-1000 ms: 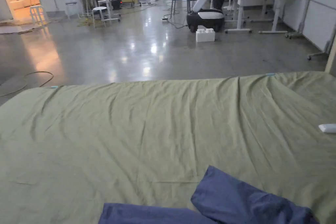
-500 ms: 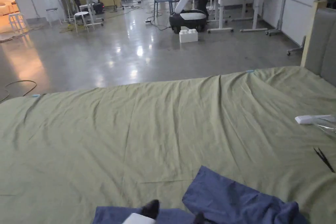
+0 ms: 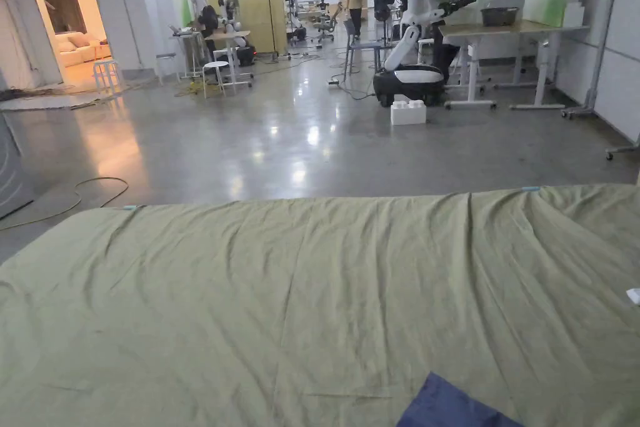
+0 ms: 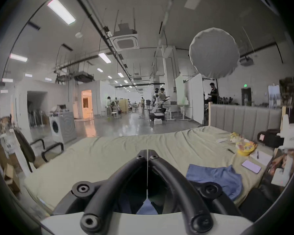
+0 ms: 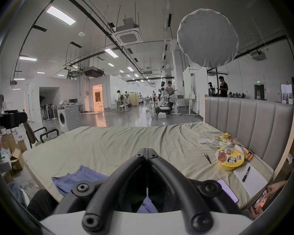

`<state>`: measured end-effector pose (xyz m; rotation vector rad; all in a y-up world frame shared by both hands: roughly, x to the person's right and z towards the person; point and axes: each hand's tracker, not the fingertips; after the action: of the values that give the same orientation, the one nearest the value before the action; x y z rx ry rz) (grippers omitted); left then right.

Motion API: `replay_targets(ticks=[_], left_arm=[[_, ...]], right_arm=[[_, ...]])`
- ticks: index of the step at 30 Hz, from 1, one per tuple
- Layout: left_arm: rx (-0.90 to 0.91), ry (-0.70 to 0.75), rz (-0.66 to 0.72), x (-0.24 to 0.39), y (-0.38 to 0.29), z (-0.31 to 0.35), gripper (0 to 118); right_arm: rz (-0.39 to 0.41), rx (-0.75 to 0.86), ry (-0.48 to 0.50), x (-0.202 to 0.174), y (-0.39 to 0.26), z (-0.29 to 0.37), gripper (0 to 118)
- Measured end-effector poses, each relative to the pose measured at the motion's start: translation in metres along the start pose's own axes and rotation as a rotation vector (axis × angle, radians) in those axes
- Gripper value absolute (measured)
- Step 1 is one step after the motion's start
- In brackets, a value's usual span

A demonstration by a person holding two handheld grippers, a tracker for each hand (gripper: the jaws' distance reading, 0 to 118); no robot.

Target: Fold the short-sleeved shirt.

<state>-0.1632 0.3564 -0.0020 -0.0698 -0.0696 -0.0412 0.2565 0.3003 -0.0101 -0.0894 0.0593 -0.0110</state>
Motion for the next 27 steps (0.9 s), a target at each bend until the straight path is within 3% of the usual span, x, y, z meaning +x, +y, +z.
replay_targets(ticks=[3,7,16,22,23,24,26,27], left_arm=[[-0.007,0.014,-0.023,0.0,-0.002,0.002,0],[-0.004,0.02,-0.052,0.001,-0.005,0.0,0],[-0.043,-0.022,0.015,0.004,-0.007,-0.017,0],[-0.324,-0.057,0.058,-0.007,-0.044,-0.068,0],[-0.375,-0.078,0.062,-0.011,-0.054,-0.083,3],[-0.432,-0.097,0.08,-0.015,-0.066,-0.103,14],[-0.482,-0.13,0.135,-0.024,-0.088,-0.142,57],[-0.536,-0.169,0.196,-0.028,-0.1,-0.17,70]], right_arm=[[-0.03,-0.022,0.002,-0.001,0.002,-0.002,0],[-0.001,-0.055,-0.015,-0.003,0.003,-0.006,0],[0.011,-0.084,-0.007,-0.005,-0.002,-0.01,0],[-0.026,-0.147,0.005,-0.002,-0.017,-0.015,0],[-0.032,-0.172,0.007,-0.001,-0.022,-0.016,0],[-0.034,-0.192,0.004,0.001,-0.026,-0.016,0],[-0.054,-0.234,0.0,0.005,-0.037,-0.017,0],[-0.081,-0.264,-0.001,0.008,-0.043,-0.018,0]])
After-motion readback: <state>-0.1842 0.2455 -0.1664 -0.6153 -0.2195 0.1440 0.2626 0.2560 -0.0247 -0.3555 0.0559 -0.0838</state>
